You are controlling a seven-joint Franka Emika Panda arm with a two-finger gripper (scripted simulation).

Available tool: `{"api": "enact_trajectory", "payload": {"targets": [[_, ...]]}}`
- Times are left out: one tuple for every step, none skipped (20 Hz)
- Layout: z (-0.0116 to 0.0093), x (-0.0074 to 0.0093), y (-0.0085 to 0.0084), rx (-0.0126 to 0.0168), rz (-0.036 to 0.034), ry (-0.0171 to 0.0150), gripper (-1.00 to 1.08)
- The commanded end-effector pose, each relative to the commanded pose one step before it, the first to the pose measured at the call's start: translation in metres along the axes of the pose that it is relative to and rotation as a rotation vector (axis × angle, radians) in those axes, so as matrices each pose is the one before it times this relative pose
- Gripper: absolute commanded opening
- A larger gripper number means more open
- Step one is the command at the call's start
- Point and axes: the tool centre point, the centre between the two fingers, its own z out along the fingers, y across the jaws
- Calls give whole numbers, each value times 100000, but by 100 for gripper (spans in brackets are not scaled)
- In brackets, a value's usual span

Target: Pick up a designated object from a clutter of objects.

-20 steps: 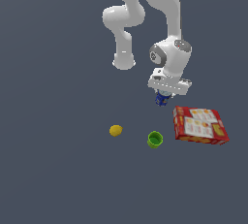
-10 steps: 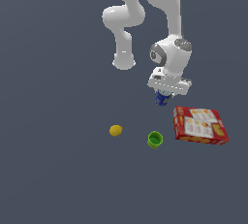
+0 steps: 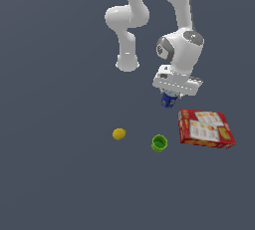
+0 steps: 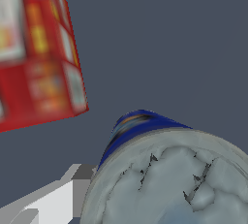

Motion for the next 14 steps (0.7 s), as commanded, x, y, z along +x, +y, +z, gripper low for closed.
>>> {"api": "enact_trajectory", "payload": {"targets": [[-1837,1092,-195,336,-33,195,-100],[-764,465,-56,50,-24,-42,-100],[-795,490,-58,0,0,0,-100],[-824,510,-59,0,0,0,-100],[-837,515,-60,37,-18,-27,-100],[-839,523,-60,0,0,0,-100],[-845,528,-60,0,0,0,-100],[-850,534,-61,0,0,0,-100],[-856,540,-61,0,0,0,-100],[-861,546,-62,0,0,0,-100],[-866,552,-63,0,0,0,-100],[-871,557,-64,0,0,0,-100],[-876,563,-66,0,0,0,-100],[-879,568,-67,0,0,0,-100]]}}
